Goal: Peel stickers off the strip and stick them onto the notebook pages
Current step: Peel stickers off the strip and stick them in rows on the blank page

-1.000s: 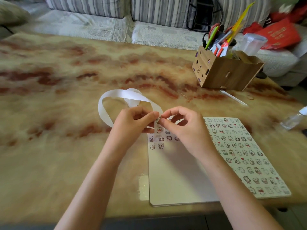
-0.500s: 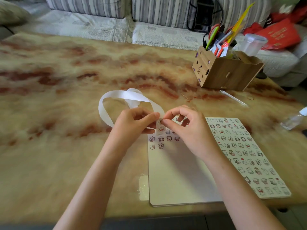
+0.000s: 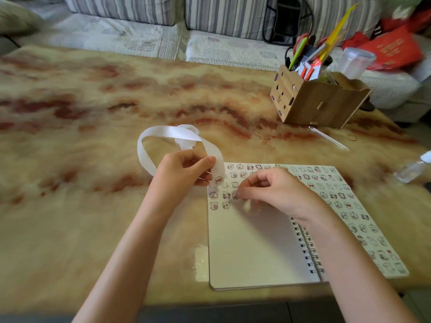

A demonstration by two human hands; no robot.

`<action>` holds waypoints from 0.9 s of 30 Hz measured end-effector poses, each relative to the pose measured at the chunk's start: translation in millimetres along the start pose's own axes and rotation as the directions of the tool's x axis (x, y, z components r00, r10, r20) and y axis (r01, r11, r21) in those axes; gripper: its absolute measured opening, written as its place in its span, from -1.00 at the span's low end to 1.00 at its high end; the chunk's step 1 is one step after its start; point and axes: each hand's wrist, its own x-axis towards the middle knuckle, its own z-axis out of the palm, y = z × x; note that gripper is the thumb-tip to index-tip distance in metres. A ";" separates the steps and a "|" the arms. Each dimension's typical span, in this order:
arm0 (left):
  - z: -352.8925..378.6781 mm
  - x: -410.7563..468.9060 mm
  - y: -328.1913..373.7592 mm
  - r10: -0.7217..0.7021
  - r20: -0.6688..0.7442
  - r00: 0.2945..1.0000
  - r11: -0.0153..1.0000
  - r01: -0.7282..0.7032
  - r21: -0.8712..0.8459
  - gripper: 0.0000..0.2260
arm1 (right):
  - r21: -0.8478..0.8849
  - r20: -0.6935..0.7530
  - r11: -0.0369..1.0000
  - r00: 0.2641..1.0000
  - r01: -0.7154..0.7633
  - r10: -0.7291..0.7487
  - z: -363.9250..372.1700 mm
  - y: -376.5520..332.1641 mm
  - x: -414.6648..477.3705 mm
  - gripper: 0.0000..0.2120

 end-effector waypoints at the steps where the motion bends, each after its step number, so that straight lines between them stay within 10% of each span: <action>1: 0.0 0.1 -0.2 -0.001 -0.002 1.000 1.000 0.001 0.002 -0.85 | -0.012 0.007 1.000 1.000 -0.013 0.013 0.1 0.9 0.2 -0.96; 27: 0.5 -0.5 0.4 -0.002 0.001 1.000 1.000 0.002 0.007 -0.85 | -0.230 -0.082 0.971 0.995 -0.071 0.054 9.8 6.8 2.4 -0.95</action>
